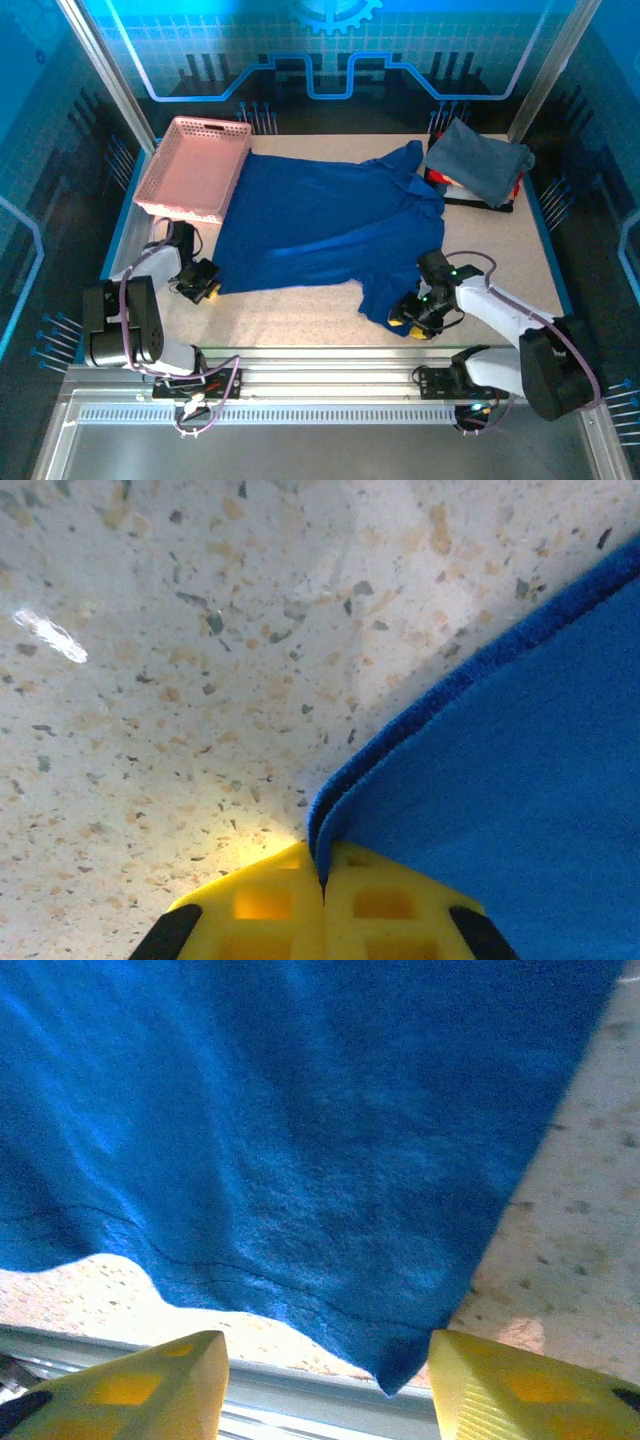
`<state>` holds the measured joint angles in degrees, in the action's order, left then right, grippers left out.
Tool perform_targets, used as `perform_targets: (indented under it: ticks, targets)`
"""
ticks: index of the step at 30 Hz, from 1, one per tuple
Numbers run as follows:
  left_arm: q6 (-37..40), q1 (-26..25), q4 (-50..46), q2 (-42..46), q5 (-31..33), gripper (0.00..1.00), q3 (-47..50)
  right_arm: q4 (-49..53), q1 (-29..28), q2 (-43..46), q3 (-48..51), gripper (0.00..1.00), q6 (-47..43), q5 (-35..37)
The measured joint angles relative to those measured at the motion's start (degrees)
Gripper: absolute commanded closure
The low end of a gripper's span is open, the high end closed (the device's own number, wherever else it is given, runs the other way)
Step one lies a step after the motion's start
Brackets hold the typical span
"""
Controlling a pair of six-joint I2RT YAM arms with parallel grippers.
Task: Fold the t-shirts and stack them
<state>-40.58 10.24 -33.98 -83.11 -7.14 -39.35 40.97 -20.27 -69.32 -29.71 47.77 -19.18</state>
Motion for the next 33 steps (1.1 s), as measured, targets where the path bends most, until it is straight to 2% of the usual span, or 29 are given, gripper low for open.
perform_targets:
  ticks: [3, 6, 7, 9, 13, 19, 23, 28, 33]
  targets:
    - [0.0, 0.0, 0.8, 0.8, 0.0, 1.00, 0.8, -1.0, -0.7, -2.3, 0.0, 0.73, 0.7, 0.2]
    - [0.0, 0.0, 1.6, 1.9, -0.1, 1.00, 1.7, -1.6, -0.6, -2.4, 0.0, 0.99, 1.7, 1.0]
    - [0.0, 0.0, 1.8, 2.4, -0.1, 1.00, 2.0, -1.6, -0.5, -2.3, 0.0, 1.00, 1.9, 1.4]
    - [0.2, 0.0, 2.6, 3.4, -0.4, 1.00, 2.6, -0.7, -0.3, -1.2, -0.2, 1.00, 2.3, 2.9]
    - [0.6, -1.1, 4.1, 7.6, -5.0, 1.00, 3.2, 6.1, 0.7, 4.8, -3.4, 1.00, 1.7, 7.1]
    - [-0.3, -1.2, 0.4, 24.9, -8.9, 1.00, 3.5, 19.0, 4.0, 16.9, -10.2, 1.00, -0.5, 11.8]
    - [-1.1, -1.2, -6.7, 34.4, -10.3, 1.00, 3.5, 29.1, 4.3, 21.9, -15.3, 1.00, -1.1, 14.4]
    - [-2.0, -2.3, -15.6, 39.3, -10.3, 1.00, 1.4, 38.0, 4.3, 24.9, -22.9, 1.00, -1.1, 16.7]
    - [-3.1, -2.6, -19.6, 41.5, -10.3, 1.00, -2.9, 42.0, 4.8, 24.8, -23.9, 1.00, -1.2, 18.3]
